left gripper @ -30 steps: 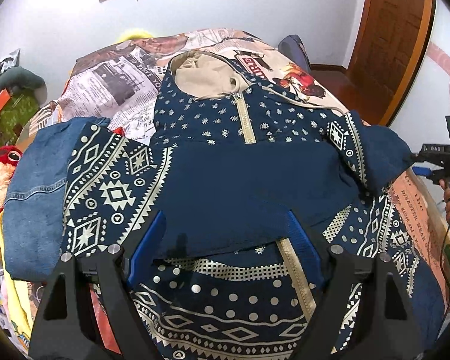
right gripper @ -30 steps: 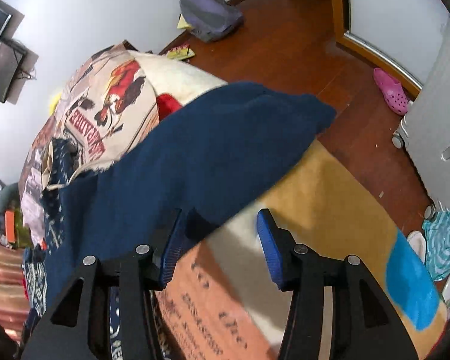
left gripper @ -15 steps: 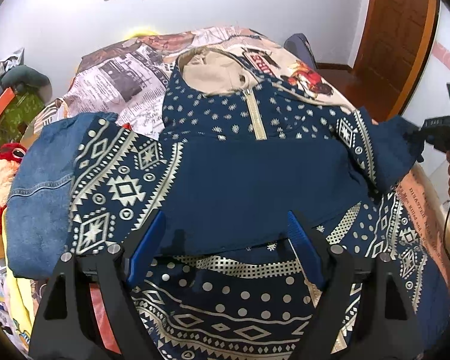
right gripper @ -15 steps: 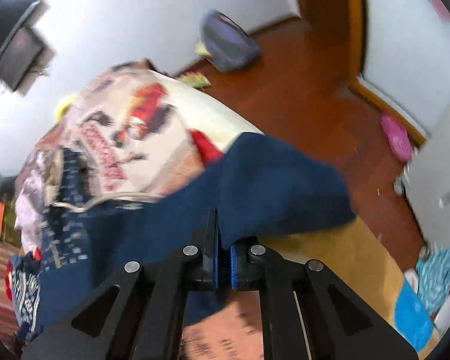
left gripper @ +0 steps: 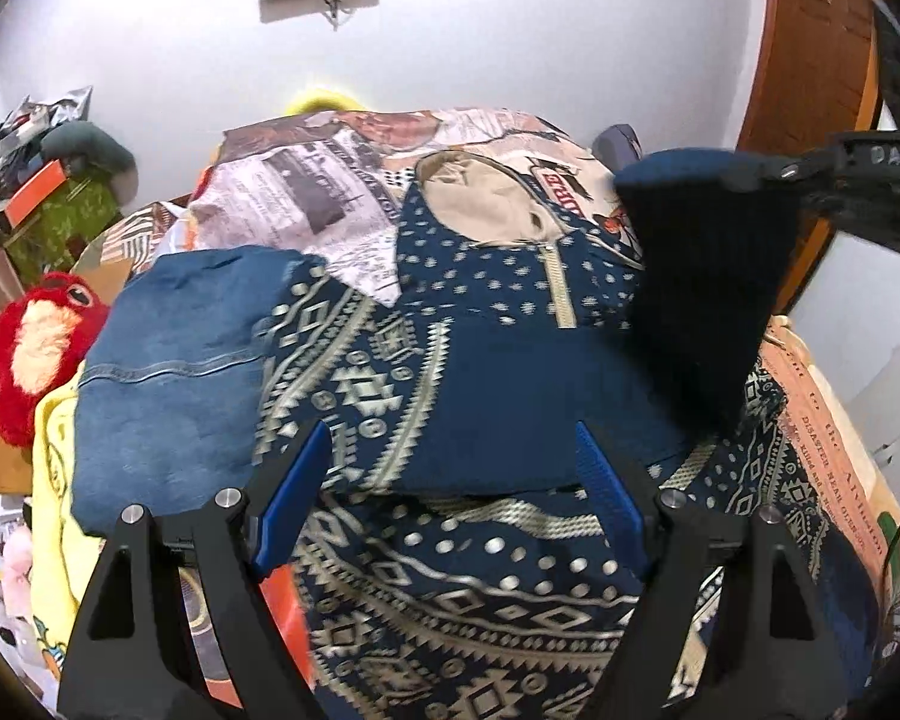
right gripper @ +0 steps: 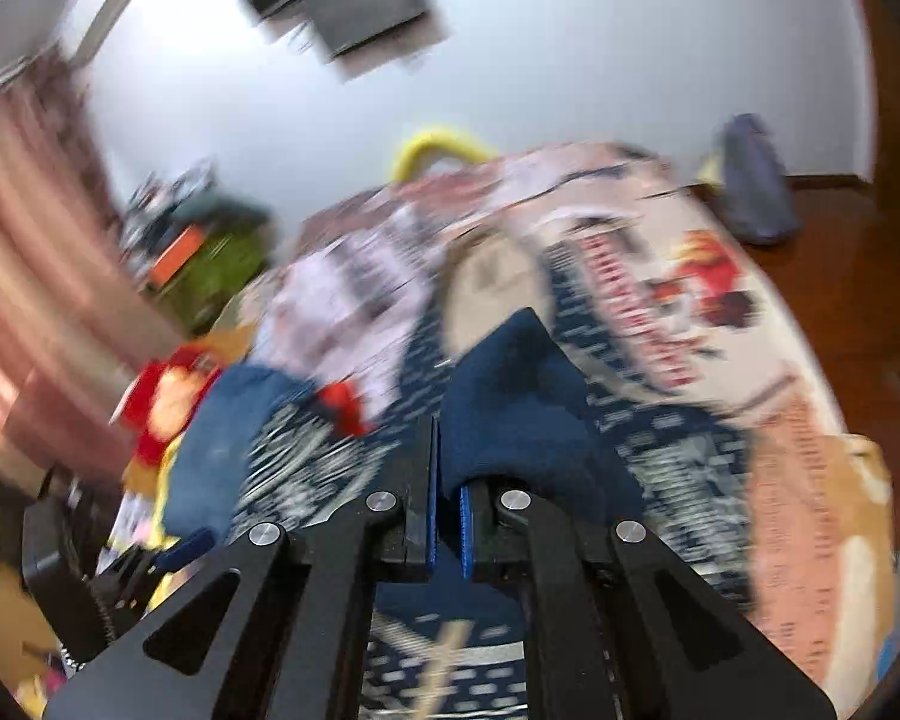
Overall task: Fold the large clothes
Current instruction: 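Lower the sleeve onto the jacket and open the right tool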
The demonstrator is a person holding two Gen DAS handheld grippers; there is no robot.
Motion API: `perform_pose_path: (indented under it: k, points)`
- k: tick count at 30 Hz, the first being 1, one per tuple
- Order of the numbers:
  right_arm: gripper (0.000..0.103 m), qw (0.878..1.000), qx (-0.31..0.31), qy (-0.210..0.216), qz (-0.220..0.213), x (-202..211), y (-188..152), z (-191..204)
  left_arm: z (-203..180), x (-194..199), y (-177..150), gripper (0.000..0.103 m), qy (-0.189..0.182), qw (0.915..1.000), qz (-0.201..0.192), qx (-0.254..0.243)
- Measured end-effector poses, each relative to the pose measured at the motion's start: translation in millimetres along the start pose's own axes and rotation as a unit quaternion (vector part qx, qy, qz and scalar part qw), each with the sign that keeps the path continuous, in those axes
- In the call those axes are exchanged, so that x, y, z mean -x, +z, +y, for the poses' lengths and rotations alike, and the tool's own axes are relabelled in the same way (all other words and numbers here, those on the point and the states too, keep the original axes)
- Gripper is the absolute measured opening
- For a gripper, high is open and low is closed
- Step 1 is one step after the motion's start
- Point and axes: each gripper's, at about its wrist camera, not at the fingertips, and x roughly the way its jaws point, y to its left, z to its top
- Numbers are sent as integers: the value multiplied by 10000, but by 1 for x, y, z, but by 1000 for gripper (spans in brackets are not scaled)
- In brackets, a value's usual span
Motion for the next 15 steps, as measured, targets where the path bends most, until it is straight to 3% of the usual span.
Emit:
perform_pose_path:
  k: [2, 7, 11, 13, 15]
  points:
    - [5, 9993, 163, 121, 313, -25, -9, 19, 10, 4, -5, 81, 33, 10000, 10, 58]
    - [5, 9865, 704, -119, 1471, -103, -63, 54, 36, 7, -19, 81, 116, 9997, 90, 212]
    - [7, 9696, 601, -32, 2373, -137, -95, 52, 49, 7, -29, 81, 195, 9993, 180, 258]
    - [14, 9565, 632, -20, 2847, -146, -107, 51, 54, 3, -32, 81, 216, 9989, 272, 301]
    - [19, 9504, 719, 13, 3025, -141, -112, 52, 56, 0, -33, 81, 223, 9987, 315, 327]
